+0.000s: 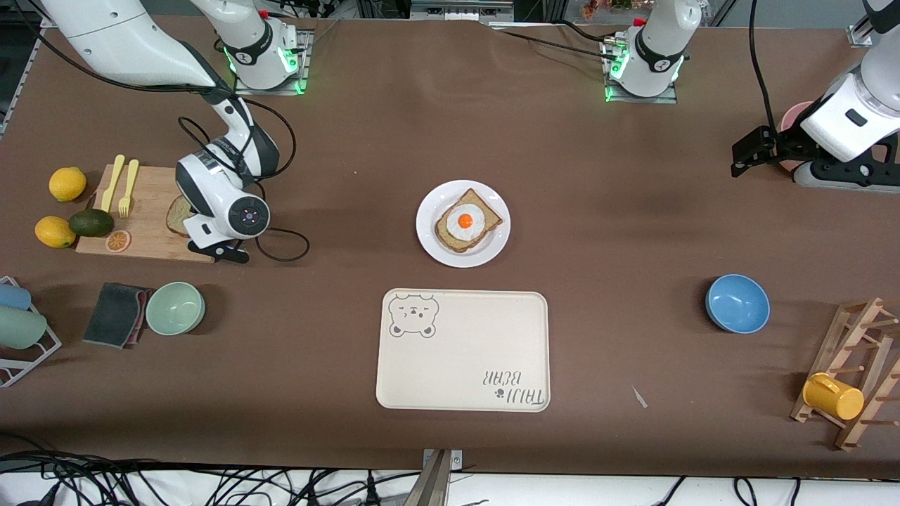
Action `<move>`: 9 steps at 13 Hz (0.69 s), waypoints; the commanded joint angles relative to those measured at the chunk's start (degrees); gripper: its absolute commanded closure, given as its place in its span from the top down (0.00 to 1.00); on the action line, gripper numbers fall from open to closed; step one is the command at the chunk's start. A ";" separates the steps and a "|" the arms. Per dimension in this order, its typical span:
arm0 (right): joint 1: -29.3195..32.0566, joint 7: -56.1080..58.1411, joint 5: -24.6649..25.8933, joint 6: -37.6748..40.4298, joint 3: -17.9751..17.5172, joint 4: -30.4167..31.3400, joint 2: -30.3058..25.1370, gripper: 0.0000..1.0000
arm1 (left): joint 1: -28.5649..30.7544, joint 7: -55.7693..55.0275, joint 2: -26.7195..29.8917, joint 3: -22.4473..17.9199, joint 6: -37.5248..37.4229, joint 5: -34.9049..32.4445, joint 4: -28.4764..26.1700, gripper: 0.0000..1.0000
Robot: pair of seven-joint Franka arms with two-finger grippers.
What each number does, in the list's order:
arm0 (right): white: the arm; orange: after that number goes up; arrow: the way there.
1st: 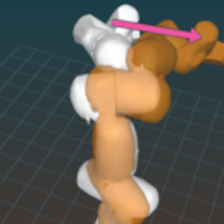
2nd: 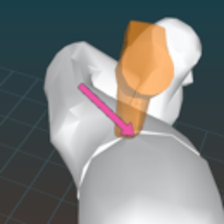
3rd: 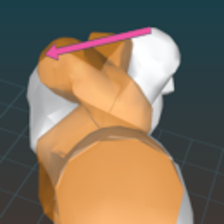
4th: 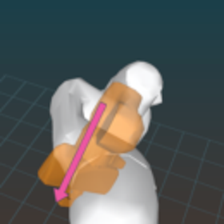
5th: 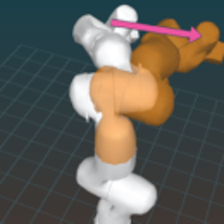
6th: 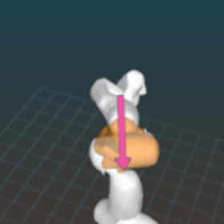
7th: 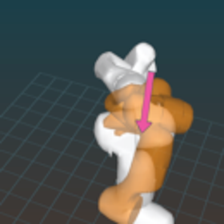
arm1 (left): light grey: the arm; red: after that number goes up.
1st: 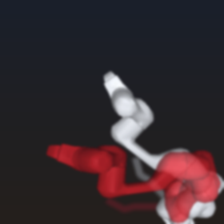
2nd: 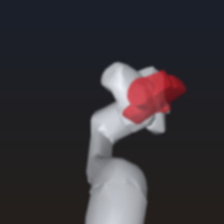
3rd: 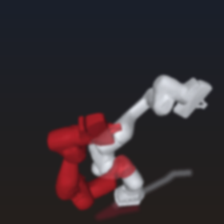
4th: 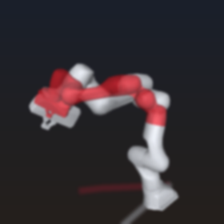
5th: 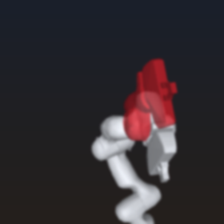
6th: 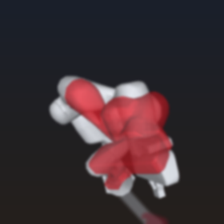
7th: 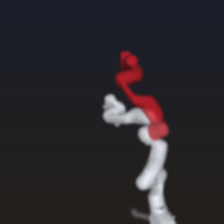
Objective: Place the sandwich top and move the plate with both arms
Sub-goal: 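Close the right gripper on the bread slice and lift it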
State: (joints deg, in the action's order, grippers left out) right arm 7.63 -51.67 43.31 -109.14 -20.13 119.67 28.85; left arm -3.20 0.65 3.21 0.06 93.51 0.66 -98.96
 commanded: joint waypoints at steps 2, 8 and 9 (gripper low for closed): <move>1.07 -0.97 1.51 -0.72 -1.31 1.18 -0.11 0.46 | 0.03 0.05 -0.31 0.03 -0.96 1.36 1.14 1.00; 1.07 -0.97 1.34 -0.99 -1.58 1.26 0.33 0.46 | 0.03 0.05 -0.31 0.03 -0.96 1.36 1.14 1.00; 1.16 -1.06 1.43 -1.16 -1.49 1.35 0.33 0.46 | 0.03 0.05 -0.31 0.03 -0.96 1.36 1.14 1.00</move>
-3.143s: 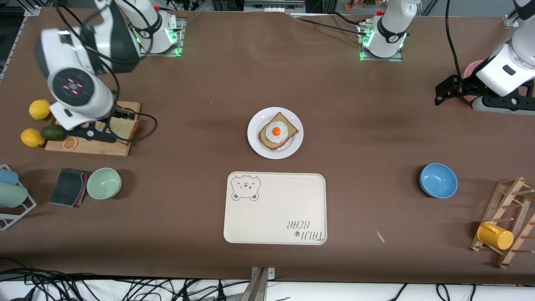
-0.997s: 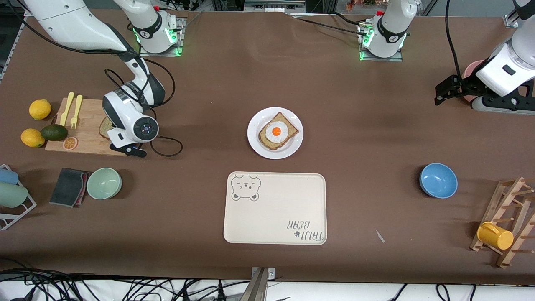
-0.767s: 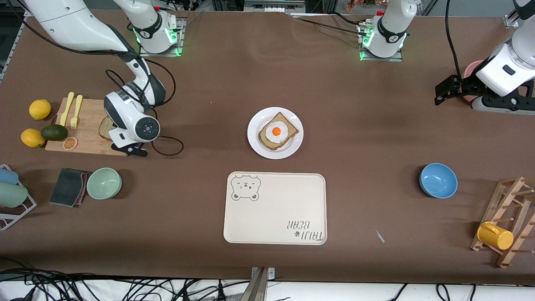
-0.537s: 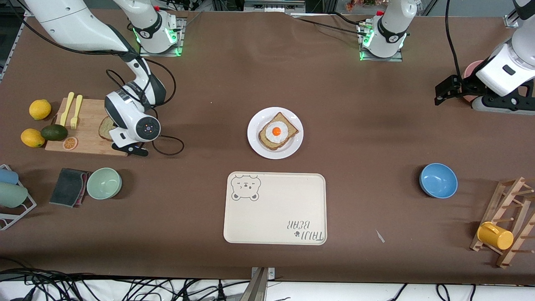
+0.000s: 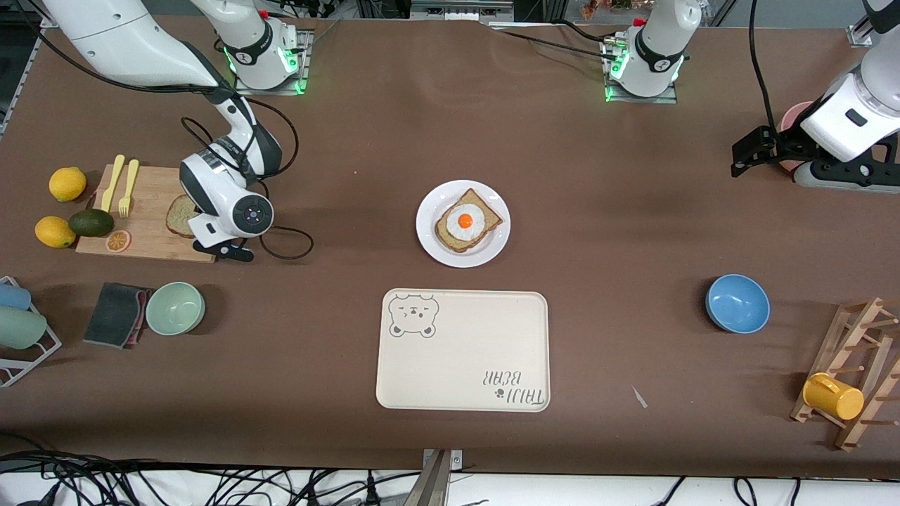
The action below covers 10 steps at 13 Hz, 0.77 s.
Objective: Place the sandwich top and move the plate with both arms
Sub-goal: 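Close the right gripper on the bread slice and lift it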
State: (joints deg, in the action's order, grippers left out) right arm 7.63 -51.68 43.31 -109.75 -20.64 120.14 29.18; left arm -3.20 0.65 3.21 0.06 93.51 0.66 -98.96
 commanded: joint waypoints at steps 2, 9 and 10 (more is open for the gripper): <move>1.16 -1.06 1.34 -0.82 -1.07 1.24 0.00 0.43 | 0.03 0.05 -0.31 0.03 -0.96 1.36 1.14 1.00; 1.16 -1.49 0.98 1.28 -1.33 1.50 -0.97 0.00 | 0.03 0.05 -0.31 0.03 -0.96 1.36 1.14 1.00; 1.16 -1.76 0.90 4.16 -3.25 0.98 -2.01 0.00 | 0.03 0.05 -0.31 0.03 -0.96 1.36 1.14 1.00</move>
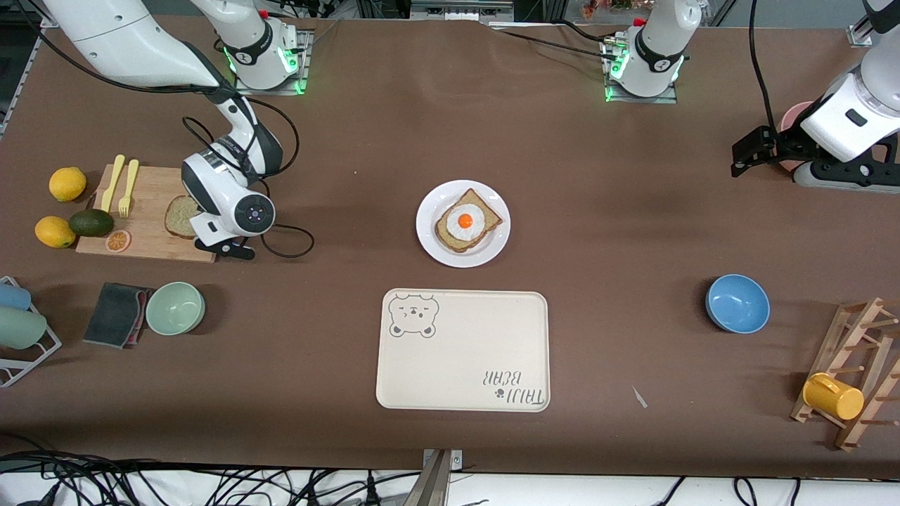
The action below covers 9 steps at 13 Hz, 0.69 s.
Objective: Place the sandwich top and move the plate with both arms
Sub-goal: 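Close the right gripper on the bread slice and lift it, then carry the bread with the right gripper over the egg toast plate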
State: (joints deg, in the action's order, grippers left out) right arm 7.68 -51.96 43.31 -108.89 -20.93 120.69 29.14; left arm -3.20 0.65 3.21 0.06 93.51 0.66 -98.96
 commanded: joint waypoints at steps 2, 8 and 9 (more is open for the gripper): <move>1.10 -1.05 0.63 8.50 -6.39 -1.41 -3.99 0.00 | 0.03 0.05 -0.31 0.03 -0.96 1.36 1.14 1.00; 0.84 -2.44 -9.02 13.62 -16.49 -11.95 -6.19 0.00 | 0.03 0.05 -0.31 0.03 -0.96 1.36 1.14 1.00; 0.84 -2.71 -11.91 13.71 -17.81 -14.58 -6.20 0.00 | 0.03 0.05 -0.31 0.03 -0.96 1.36 1.14 1.00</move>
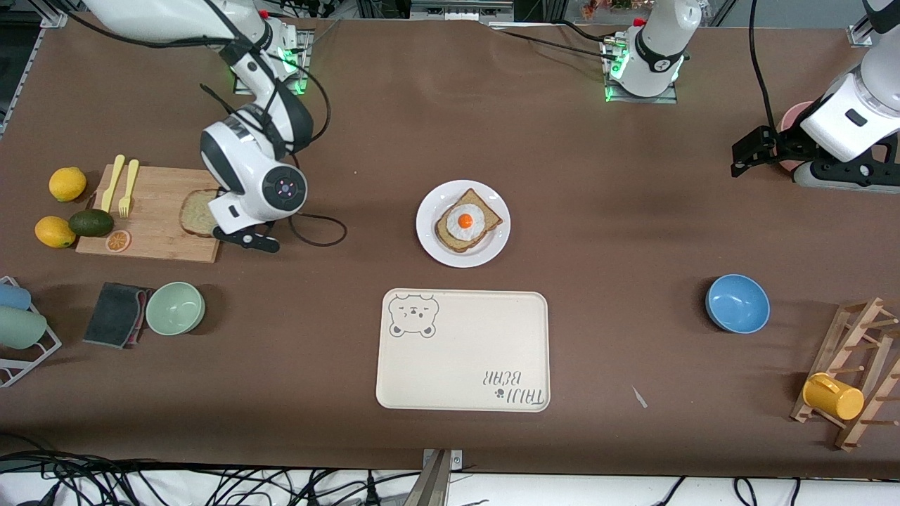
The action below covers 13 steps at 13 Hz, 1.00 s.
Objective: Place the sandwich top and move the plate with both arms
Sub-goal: 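Carry the bread with the right gripper over the egg toast plate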
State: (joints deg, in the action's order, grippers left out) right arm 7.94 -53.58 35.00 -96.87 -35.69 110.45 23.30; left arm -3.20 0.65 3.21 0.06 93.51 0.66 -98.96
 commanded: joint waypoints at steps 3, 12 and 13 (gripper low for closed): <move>0.24 1.97 -11.16 -0.50 -6.22 -11.20 0.43 0.00 | 0.04 0.05 -0.31 0.02 -0.96 1.36 1.14 1.00; -29.08 18.48 -9.25 -14.41 -0.01 -32.72 14.39 0.00 | 0.04 0.14 -0.31 0.02 -0.96 1.36 1.14 1.00; -33.04 19.81 -7.77 -14.14 2.71 -34.92 16.06 0.00 | 0.04 0.14 -0.31 -0.06 -0.96 1.36 1.14 1.00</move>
State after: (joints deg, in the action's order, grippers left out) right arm -19.03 -37.80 25.01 -111.89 -36.69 82.61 34.47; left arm -3.25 0.65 3.21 0.06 93.51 0.66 -98.96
